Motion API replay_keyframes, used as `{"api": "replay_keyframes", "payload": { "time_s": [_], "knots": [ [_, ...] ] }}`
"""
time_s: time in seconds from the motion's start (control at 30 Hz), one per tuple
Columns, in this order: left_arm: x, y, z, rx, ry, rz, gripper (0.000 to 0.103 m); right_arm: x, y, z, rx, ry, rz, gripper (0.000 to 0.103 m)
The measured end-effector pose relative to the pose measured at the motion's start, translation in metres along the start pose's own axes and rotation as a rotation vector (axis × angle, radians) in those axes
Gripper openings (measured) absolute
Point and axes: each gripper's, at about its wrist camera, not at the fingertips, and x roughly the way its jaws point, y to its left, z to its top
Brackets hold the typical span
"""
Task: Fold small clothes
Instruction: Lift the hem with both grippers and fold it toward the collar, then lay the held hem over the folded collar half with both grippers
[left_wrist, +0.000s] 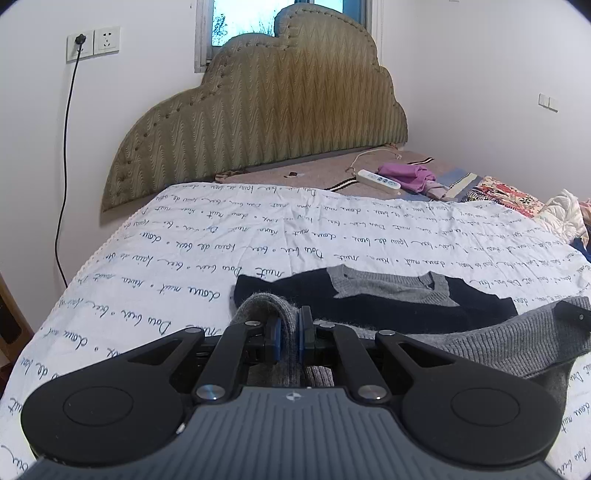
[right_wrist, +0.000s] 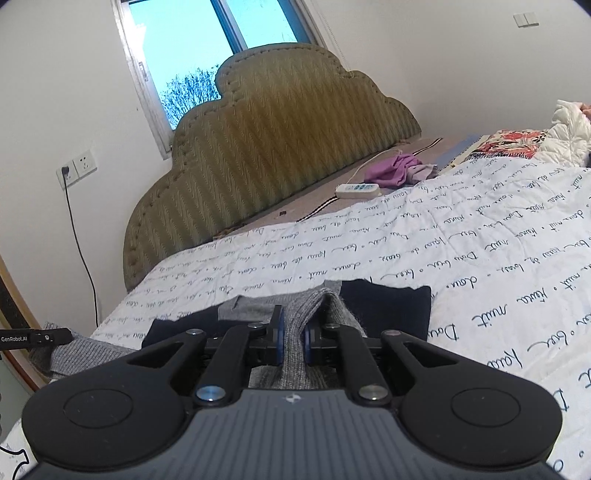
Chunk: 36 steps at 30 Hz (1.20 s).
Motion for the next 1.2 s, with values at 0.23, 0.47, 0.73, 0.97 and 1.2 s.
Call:
{"api": "replay_keyframes", "payload": {
  "time_s": [0.23, 0.47, 0.73, 0.97, 1.2],
  "knots": [
    [0.026, -0.009, 0.013, 0.037, 0.018, 0.002, 0.008, 0.022, -0.016, 0.01, 0.074, 0.009, -0.009, 0.01],
    [0.068, -0.018, 0.024, 0.071, 0.064, 0.012, 0.008, 0.048, -0.039, 0.012, 0.164, 0.039, -0.031, 0.01],
    [0.121, -0.021, 0.03, 0.083, 0.122, 0.025, 0.008, 0.08, -0.06, 0.014, 0.259, 0.092, -0.037, 0.01],
    [0.165, -0.016, 0.032, 0.039, 0.194, 0.021, 0.008, 0.116, -0.079, 0.009, 0.355, 0.171, -0.042, 0.01],
    [0.191, -0.003, 0.031, -0.025, 0.272, 0.004, 0.025, 0.136, -0.096, 0.011, 0.458, 0.24, -0.005, 0.012]
  ]
}}
